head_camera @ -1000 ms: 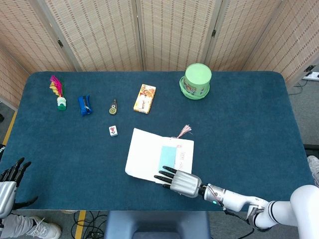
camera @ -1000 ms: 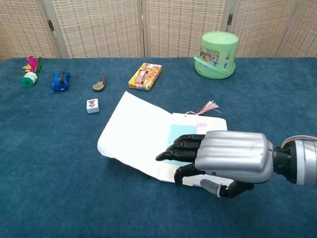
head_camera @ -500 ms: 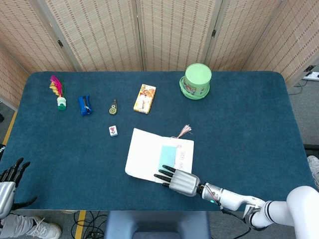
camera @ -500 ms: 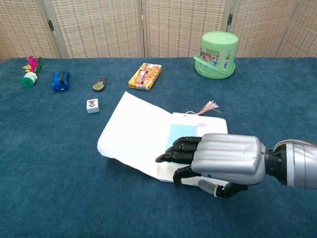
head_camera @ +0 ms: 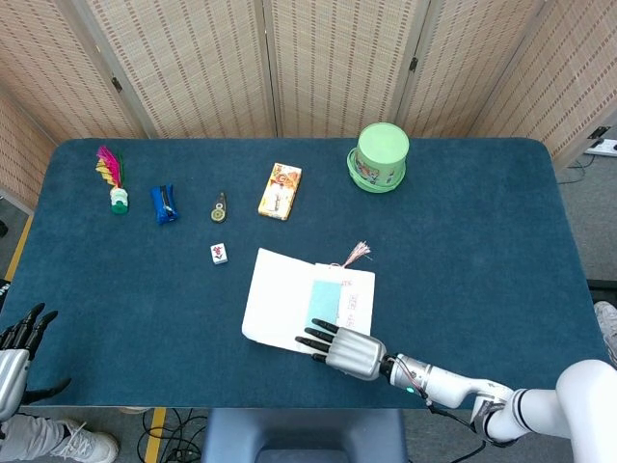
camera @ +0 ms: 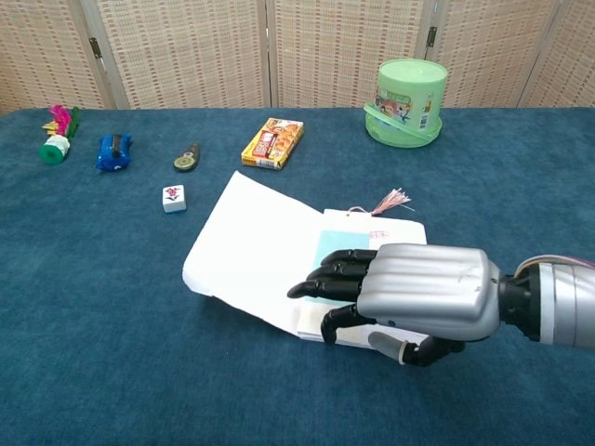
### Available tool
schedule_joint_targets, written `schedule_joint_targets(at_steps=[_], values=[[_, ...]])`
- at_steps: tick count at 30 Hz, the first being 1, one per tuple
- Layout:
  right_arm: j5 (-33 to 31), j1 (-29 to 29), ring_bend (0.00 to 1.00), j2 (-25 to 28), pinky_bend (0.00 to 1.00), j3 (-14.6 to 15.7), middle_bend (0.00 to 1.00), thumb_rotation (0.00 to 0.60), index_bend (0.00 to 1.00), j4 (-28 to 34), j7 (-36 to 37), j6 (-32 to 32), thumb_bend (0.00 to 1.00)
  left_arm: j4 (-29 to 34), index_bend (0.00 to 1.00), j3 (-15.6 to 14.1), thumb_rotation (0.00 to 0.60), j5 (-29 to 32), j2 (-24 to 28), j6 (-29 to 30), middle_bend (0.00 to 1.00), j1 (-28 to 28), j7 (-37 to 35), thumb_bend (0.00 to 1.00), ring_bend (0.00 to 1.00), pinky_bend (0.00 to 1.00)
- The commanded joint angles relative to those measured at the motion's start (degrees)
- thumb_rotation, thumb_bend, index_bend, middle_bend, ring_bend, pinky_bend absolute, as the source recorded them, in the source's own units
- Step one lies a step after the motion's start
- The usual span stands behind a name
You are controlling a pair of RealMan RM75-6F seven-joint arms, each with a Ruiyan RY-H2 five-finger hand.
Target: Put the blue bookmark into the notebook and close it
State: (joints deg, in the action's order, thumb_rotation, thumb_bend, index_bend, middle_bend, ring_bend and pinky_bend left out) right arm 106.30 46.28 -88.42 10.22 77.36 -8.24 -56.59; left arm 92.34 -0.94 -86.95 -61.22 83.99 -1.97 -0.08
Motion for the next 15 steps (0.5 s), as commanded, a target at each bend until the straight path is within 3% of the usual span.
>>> schedule_joint_targets(at_steps=[1,11,15], values=[[0.11,-1.00,0.00,2.27,0.00,-0.15,0.00,0.600,0.32,2.17,-0.65,-2.21,0.64,-0.22,0.11,0.43,0.600,-0.32,-0.02,-0.15,0.03,-0.56,0.11,0.11,0.13,0.18],[-8.77,-8.97,0.00,14.50,0.00,-3.55,0.00,0.600,0.32,9.94,-8.15,-9.93,0.62,-6.79,0.11,3.71,0.600,-3.71,-3.83,-2.41,0.03,-6.71,-1.58,0.11,0.13,0.18],[-12.46,-12.17,0.00,18.17,0.00,-4.08,0.00,0.600,0.31,11.69,-10.08,-11.64,0.54,-10.26,0.11,4.75,0.600,-5.16,-5.99,-4.91,0.03,-10.39,-2.20,0.11,0.13,0.18]])
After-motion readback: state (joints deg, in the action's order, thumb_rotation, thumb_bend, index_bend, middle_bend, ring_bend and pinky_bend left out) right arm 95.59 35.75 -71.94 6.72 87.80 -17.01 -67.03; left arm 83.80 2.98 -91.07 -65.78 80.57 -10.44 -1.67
